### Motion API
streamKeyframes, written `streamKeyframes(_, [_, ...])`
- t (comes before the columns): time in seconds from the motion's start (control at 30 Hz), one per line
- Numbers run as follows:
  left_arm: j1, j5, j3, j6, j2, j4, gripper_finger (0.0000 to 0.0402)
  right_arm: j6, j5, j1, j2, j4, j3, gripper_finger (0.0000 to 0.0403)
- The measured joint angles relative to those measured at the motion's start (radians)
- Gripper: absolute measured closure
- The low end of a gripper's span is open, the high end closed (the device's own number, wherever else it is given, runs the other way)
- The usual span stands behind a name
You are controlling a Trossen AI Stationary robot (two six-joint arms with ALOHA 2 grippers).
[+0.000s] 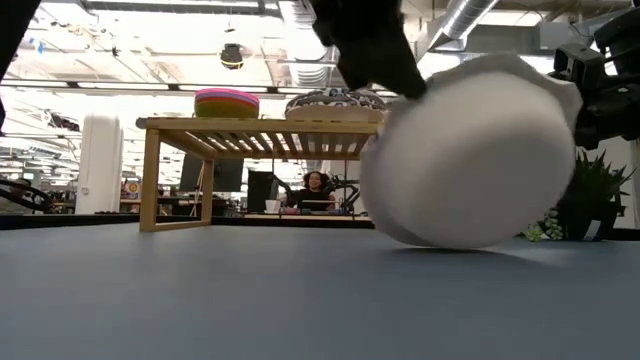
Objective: Place and stack bowls onto a shelf
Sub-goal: Stack the blue patterned bowl on top of the other blue patterned bowl on the shelf
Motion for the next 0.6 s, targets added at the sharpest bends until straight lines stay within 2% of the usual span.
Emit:
streamKeyframes(0.2, [0.003, -0.007, 0.146, 0.024, 0.000, -0.222, 0.0401, 0.000, 0.000, 0.000, 0.000, 0.000, 0.000, 0.0184])
streamKeyframes(0.6, [0.006, -0.007, 0.389, 0.079, -0.002, -0.480, 0.0401, 0.000, 0.001, 0.000, 0.000, 0.000, 0.000, 0.0184])
